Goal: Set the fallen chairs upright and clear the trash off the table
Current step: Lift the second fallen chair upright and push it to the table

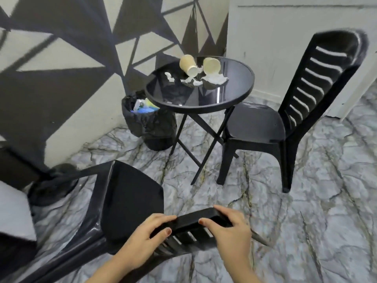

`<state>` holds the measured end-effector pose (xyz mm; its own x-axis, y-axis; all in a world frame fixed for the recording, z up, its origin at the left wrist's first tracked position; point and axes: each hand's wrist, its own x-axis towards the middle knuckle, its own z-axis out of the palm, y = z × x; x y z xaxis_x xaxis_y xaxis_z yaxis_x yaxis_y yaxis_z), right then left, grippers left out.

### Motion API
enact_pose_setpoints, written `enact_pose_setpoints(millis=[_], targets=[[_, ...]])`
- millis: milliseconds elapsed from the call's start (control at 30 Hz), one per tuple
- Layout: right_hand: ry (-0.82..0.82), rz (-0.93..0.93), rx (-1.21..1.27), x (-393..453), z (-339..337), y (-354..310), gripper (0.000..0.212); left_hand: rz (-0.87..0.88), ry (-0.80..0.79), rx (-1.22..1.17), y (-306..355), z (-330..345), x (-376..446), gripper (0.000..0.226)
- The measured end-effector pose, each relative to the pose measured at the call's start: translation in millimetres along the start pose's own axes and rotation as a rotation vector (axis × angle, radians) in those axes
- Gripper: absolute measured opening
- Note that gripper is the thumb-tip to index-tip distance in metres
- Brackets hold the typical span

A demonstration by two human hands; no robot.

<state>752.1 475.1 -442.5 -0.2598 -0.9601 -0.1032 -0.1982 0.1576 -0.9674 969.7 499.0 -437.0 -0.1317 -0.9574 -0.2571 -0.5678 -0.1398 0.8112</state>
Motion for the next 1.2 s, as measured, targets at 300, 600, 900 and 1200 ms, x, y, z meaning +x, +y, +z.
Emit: enact_pose_setpoints(millis=[300, 600, 900, 1200], targets=[[-0.088, -0.145, -0.087, -70, 71, -98, 0.034, 0.087, 0.053, -0.158, 47, -74, -50, 0.033], [-0.521, -0.194, -0.135, -126, 114, -170, 0.047, 0.132, 0.155, -0.104, 23, -166, -120, 0.030], [-0.851, -0.209, -0.174, -136, 105, -181, 0.027, 0.094, 0.441, -0.138, -12, -233, -175, 0.026], [-1.055, -0.251, -0.306, -152, 113, -176, 0.031, -0.047, 0.700, -0.220, -46, -299, -231, 0.029]])
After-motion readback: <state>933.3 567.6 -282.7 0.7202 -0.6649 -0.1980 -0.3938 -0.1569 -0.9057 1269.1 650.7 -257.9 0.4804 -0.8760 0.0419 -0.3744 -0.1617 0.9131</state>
